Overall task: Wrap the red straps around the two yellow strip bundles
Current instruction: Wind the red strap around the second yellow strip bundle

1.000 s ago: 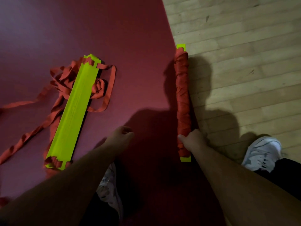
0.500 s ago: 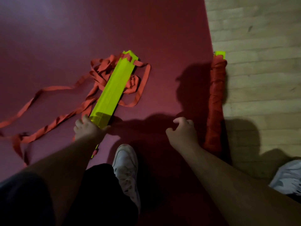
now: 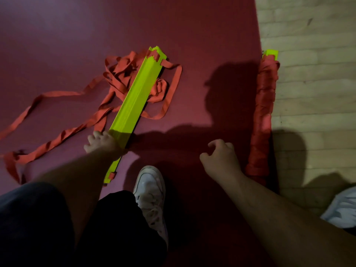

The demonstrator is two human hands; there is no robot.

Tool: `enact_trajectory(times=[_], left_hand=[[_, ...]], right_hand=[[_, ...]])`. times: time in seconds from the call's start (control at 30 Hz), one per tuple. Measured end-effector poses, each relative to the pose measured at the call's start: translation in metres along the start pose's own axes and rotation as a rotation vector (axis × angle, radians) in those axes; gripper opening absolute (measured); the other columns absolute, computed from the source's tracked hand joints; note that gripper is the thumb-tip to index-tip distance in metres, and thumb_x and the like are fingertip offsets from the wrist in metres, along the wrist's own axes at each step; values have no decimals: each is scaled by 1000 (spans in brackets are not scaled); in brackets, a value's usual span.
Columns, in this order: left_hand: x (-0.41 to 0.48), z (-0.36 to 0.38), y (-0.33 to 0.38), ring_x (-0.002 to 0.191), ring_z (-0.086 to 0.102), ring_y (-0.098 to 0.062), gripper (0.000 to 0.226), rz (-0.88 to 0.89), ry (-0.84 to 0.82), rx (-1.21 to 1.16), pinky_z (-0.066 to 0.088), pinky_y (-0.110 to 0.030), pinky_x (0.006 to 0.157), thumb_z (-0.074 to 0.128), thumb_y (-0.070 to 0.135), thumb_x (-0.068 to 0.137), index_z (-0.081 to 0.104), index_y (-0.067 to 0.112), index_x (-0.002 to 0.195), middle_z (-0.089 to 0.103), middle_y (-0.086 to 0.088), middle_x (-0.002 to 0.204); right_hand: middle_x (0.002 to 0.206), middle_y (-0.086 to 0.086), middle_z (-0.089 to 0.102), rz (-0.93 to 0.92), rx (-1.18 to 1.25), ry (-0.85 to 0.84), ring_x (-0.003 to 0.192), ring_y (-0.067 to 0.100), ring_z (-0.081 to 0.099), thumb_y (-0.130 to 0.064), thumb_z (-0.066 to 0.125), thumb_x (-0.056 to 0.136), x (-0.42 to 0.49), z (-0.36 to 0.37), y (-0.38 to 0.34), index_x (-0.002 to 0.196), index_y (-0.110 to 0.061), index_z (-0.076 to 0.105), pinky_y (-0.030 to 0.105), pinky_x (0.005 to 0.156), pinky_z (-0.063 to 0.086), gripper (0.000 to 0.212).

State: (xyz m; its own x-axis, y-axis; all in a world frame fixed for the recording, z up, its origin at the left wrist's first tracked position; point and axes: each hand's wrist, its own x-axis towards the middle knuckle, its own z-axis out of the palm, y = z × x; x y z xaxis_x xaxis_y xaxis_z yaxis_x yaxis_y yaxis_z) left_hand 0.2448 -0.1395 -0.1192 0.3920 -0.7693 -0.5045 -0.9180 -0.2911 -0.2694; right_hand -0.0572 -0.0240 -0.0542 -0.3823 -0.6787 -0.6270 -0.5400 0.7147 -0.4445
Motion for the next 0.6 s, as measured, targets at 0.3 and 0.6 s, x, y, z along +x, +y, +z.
enact_trajectory(times=[0.3, 0.6], left_hand=[[-5, 23, 6, 91, 60, -37, 52, 221, -147, -199, 43, -37, 72, 78, 35, 75, 42, 15, 106, 56, -13, 100], [-2, -29, -1, 76, 66, -38, 28, 417, -178, -472, 51, -39, 62, 64, 33, 85, 56, 6, 84, 65, -16, 80]], right_hand=[[129, 4, 46, -19, -12, -51, 96, 20, 57, -28, 62, 88, -1, 11, 6, 124, -23, 57, 23, 81, 41, 37], [118, 3, 58, -11, 7, -40, 99, 20, 59, -26, 64, 86, 3, -14, 10, 114, -23, 64, 26, 86, 46, 29]])
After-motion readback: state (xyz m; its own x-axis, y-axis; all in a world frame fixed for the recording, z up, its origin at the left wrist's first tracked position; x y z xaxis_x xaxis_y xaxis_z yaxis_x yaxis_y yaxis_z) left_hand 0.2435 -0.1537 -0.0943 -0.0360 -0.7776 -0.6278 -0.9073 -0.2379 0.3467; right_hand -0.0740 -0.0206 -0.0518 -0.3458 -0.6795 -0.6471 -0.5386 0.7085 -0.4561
